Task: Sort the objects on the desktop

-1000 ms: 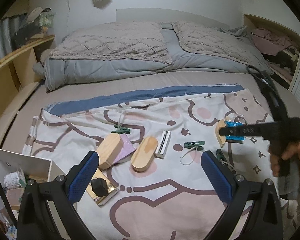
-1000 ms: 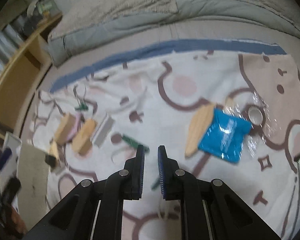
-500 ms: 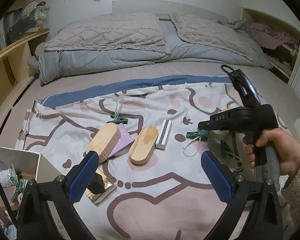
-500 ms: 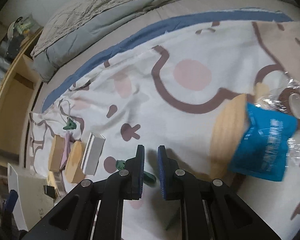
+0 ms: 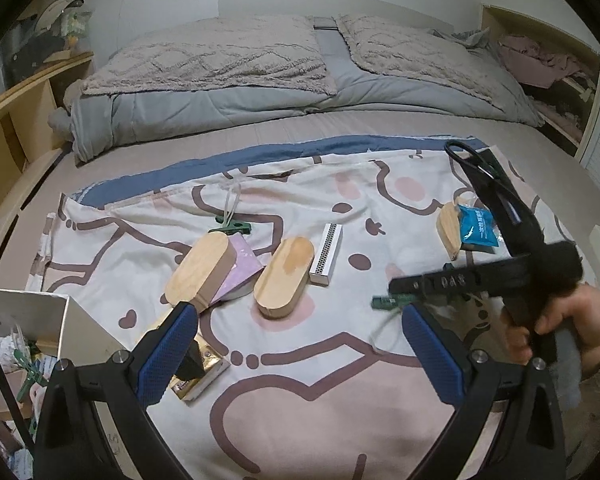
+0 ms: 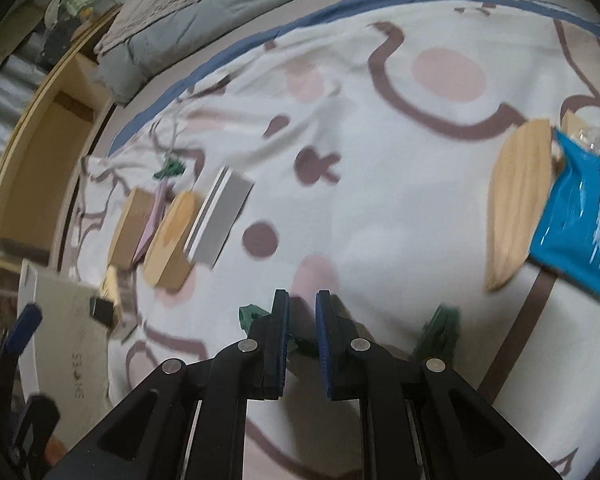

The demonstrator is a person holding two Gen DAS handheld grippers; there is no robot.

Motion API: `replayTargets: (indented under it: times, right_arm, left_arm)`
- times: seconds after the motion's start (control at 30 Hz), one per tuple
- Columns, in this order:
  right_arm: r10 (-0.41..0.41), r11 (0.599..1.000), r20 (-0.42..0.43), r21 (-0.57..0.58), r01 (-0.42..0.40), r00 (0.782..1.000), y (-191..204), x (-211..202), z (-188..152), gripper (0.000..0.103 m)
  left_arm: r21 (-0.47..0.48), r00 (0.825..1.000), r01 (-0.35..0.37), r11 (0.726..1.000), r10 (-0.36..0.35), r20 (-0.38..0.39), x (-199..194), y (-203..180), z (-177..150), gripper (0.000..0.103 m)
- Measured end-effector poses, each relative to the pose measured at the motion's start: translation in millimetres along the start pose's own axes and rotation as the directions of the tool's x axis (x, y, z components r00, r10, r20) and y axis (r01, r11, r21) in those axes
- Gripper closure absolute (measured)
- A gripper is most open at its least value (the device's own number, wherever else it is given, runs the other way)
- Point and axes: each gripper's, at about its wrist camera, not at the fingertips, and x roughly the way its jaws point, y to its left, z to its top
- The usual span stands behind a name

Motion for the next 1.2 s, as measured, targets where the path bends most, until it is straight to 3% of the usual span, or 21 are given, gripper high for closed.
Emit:
replayTargets:
  times: [0.33,0.53,0.7,0.93,1.03,1.1,1.2]
  right_arm:
    - [0.03,0.995,-0.088,-0.092,-0.038,0.996,27,4,-33,0.089]
    - [0.055,0.994,0.014,-0.094,-0.054,0.998,29,-28,-29,0.089]
    - [0.023,0.997,0.071,-0.071,-0.018,0.997,18,-49,-18,0.089]
    - [0.016,1.0,0.041,0.022,-0.017,0.999,-14,-50,-14,0.089]
    - [-0.009,0.999,0.012,0.038,0.009,1.0,-21,-44,-17,0.089]
    - [-0.085,0.996,-0.03,0.03,0.086,0.996,-24,-36,-19,0.089]
    - [-0.118,0.993,-0.012,0.019,0.119,0.993,-28,-39,-20,0.089]
  left_arm:
    - [-0.005,1.0,-0.018,1.0,0.018,-0.002,-1,6,-2,0.0]
    - [-0.039,1.0,0.002,0.999,-0.003,-0.026,2,7,-6,0.0]
    - [-0.062,0.998,0.012,0.998,-0.016,-0.059,8,1,-11,0.0]
    - [-0.084,0.995,-0.01,0.996,0.001,-0.105,23,-11,-10,0.0]
    - [-0.077,0.993,-0.014,0.997,0.005,-0.119,28,-16,-11,0.0]
    - [-0.068,0.992,-0.018,0.998,0.01,-0.127,31,-19,-13,0.0]
    - [-0.054,0.991,-0.034,0.998,0.027,-0.131,34,-23,-13,0.0]
